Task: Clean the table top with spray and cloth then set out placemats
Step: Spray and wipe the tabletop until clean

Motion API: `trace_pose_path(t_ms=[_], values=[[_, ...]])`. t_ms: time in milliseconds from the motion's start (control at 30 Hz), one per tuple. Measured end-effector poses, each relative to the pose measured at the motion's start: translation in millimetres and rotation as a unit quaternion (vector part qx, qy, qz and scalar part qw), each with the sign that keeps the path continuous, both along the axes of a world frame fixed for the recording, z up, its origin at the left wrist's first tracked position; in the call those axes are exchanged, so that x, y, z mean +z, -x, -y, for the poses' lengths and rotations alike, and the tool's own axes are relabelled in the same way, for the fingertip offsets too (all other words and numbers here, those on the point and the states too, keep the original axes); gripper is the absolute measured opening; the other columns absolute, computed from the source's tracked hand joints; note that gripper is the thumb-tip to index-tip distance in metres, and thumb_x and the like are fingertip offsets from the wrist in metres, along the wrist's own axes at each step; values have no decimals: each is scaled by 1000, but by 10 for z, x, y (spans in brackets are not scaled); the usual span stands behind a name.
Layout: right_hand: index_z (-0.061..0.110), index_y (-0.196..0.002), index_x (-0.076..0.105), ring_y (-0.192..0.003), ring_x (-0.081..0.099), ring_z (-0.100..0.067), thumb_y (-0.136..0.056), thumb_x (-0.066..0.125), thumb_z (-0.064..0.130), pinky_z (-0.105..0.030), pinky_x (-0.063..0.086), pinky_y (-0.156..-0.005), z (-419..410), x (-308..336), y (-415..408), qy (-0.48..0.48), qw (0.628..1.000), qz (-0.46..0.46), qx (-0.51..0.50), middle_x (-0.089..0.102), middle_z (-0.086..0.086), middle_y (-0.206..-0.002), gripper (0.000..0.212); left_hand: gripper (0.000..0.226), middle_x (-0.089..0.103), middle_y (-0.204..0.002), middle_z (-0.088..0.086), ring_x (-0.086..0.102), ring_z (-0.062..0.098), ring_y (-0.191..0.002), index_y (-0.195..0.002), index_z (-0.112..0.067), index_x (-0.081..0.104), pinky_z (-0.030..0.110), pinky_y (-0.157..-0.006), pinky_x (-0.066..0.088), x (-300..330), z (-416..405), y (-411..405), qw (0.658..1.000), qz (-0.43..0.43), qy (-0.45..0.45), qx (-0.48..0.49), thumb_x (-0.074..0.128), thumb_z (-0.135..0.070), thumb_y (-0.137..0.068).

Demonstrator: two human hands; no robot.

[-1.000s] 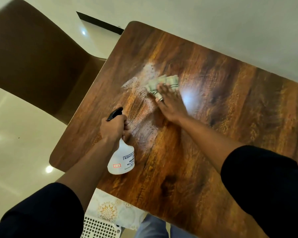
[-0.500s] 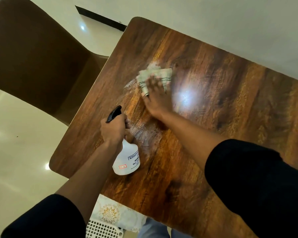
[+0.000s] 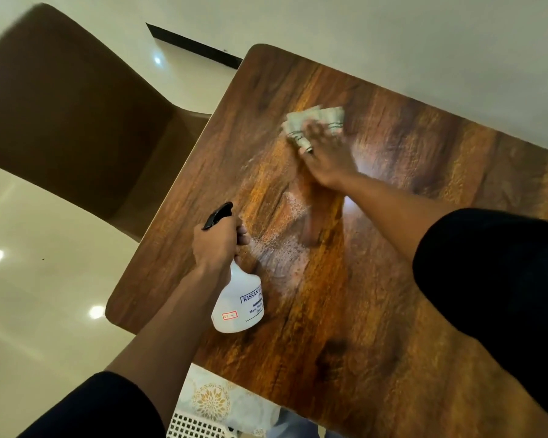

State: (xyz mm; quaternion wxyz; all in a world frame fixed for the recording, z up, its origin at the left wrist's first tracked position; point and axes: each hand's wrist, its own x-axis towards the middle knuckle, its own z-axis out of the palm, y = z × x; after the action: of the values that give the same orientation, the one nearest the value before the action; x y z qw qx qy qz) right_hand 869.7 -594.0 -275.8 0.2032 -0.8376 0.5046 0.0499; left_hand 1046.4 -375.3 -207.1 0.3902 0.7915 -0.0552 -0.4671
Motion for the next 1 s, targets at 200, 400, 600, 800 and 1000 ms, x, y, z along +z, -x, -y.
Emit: trace_pose_path(t_ms=[200,400,600,800,1000], values=[[19,-167,-4,-160,-13,-24,-111,20,49,-50,-9,-127,252,46,-24,-32,988,-32,-145,-13,-1,-174,67,16,69,-70,8,51,6,-37,-91,-3,74,28,-47,41,15,17,-26,1000,-9,5,-7,68,-17,-97],[22,-166,-4,-160,-11,-25,-109,18,55,-58,-7,-127,-196,7,-636,1,1000,-18,-1,-11,0,-174,69,17,71,-75,8,53,4,-38,-98,-2,75,25,-43,42,-7,14,-30,1000,2,0,4,69,-18,-98],[25,-165,-9,-159,-17,-18,-109,14,55,-49,-12,-128,-592,-79,-925,20,971,-8,240,-16,4,-173,68,17,71,-69,8,50,7,-37,-92,-4,77,27,-48,39,-2,10,45,1000,1,-12,22,68,-18,-93],[26,-165,-10,-159,-13,-18,-109,12,57,-45,-11,-128,-55,-23,-501,11,983,0,181,-12,1,-173,68,22,69,-70,8,53,12,-46,-76,-22,68,30,-50,39,32,-21,56,1000,12,14,16,67,-13,-97],[24,-166,-8,-159,-15,-18,-110,16,53,-46,-14,-127,285,-10,7,-12,998,-7,-57,-15,4,-173,67,18,68,-63,6,47,7,-37,-82,-6,73,27,-48,39,9,-125,59,1000,12,-7,17,67,-17,-96]])
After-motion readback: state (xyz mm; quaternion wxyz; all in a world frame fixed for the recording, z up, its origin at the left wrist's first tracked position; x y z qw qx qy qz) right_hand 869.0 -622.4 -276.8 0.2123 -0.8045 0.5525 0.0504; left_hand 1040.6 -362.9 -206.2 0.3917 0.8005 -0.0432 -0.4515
